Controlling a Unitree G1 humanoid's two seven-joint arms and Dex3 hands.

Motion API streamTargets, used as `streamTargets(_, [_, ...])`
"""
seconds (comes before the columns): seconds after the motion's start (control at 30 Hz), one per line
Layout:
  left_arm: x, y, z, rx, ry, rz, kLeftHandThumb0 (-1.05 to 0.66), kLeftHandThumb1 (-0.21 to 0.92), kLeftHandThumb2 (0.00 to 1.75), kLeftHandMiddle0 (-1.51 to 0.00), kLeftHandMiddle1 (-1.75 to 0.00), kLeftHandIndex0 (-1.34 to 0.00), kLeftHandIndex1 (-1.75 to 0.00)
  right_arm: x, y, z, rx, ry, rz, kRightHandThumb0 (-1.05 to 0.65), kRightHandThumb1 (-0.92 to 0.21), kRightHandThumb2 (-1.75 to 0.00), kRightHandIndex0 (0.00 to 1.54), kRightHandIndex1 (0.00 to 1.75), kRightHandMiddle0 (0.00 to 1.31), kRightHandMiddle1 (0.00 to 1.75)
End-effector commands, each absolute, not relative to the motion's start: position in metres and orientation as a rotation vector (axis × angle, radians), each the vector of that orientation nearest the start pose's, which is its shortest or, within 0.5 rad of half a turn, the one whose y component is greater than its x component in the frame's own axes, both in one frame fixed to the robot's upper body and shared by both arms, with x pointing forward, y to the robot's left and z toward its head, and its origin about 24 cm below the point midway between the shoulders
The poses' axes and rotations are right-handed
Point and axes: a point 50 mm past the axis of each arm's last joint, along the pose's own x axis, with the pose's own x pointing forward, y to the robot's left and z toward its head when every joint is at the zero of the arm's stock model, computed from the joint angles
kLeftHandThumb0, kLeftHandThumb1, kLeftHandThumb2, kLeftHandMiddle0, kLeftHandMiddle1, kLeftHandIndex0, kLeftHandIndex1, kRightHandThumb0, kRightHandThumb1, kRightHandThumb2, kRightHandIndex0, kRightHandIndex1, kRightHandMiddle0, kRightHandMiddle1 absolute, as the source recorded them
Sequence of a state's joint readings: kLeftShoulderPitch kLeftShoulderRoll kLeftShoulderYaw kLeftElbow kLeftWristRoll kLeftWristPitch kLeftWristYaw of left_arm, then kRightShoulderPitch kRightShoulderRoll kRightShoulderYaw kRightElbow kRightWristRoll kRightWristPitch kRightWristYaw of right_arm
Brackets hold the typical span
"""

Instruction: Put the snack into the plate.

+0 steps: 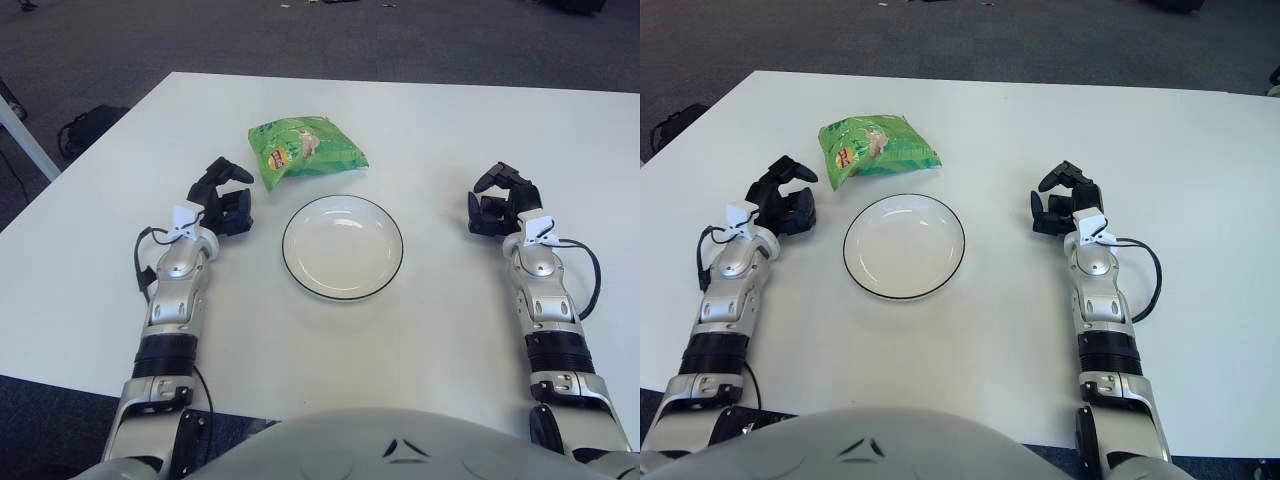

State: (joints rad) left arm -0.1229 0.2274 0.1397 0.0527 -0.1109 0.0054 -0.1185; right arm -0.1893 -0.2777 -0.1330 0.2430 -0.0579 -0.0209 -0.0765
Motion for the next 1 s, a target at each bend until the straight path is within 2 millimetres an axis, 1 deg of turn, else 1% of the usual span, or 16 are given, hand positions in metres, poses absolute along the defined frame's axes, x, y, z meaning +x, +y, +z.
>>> streamTargets(0.0, [0.276,0.211,0.095,0.163,-0.124,-0.019,-0.43,0.47,1.13,-1.13,-1.75,-0.49,-1.75,0.272,-0.237,0.017,-0.297,0.202,-0.19,-0.49,-0.3,-1.34,1.34,1.75,0.63,1.75])
streamTargets(0.07, [0.276,0.21,0.099,0.178,-0.127,-0.019,-0.43,0.47,1.13,-1.14,-1.75,-0.49,-1.75,0.273,-0.237,0.017,-0.298,0.202,-0.19,-0.49,-0.3,-1.34,1.34,1.75,0.63,1.75])
streamTargets(0.17, [0.277,0.212,0.112,0.247,-0.156,-0.016,-0.43,0.47,1.13,-1.14,-1.75,-0.49,-1.75,0.273,-0.237,0.017,-0.3,0.201,-0.189,-0.49,-0.3,-1.34,1.34,1.75,0.63,1.75])
streamTargets(0.23, [0.278,0.213,0.116,0.274,-0.165,-0.016,-0.43,0.47,1.12,-1.13,-1.75,-0.49,-1.75,0.274,-0.238,0.016,-0.302,0.2,-0.188,-0.49,-0.3,-1.34,1.34,1.75,0.63,1.75])
streamTargets(0.33, [0.282,0.213,0.131,0.322,-0.209,-0.02,-0.43,0.48,1.11,-1.1,-1.75,-0.48,-1.75,0.274,-0.237,0.016,-0.304,0.193,-0.183,-0.49,-0.3,-1.34,1.34,1.75,0.63,1.75])
streamTargets(0.4, [0.283,0.212,0.138,0.341,-0.23,-0.02,-0.43,0.49,1.1,-1.09,-1.75,-0.48,-1.75,0.274,-0.237,0.016,-0.306,0.19,-0.18,-0.49,-0.3,-1.34,1.34,1.75,0.63,1.75])
streamTargets(0.5, [0.285,0.21,0.145,0.363,-0.25,-0.018,-0.43,0.49,1.1,-1.06,-1.75,-0.48,-1.75,0.274,-0.237,0.015,-0.309,0.188,-0.177,-0.49,-0.3,-1.34,1.34,1.75,0.63,1.75])
streamTargets(0.77, [0.298,0.209,0.175,0.509,-0.329,-0.013,-0.43,0.49,1.1,-1.02,-1.75,-0.48,-1.75,0.274,-0.236,0.015,-0.316,0.18,-0.171,-0.49,-0.3,-1.34,1.34,1.75,0.63,1.75])
streamTargets(0.97, [0.309,0.208,0.192,0.579,-0.398,0.015,-0.43,0.48,1.11,-1.0,-1.75,-0.48,-1.75,0.273,-0.235,0.015,-0.315,0.177,-0.169,-0.49,-0.3,-1.34,1.35,1.75,0.63,1.75])
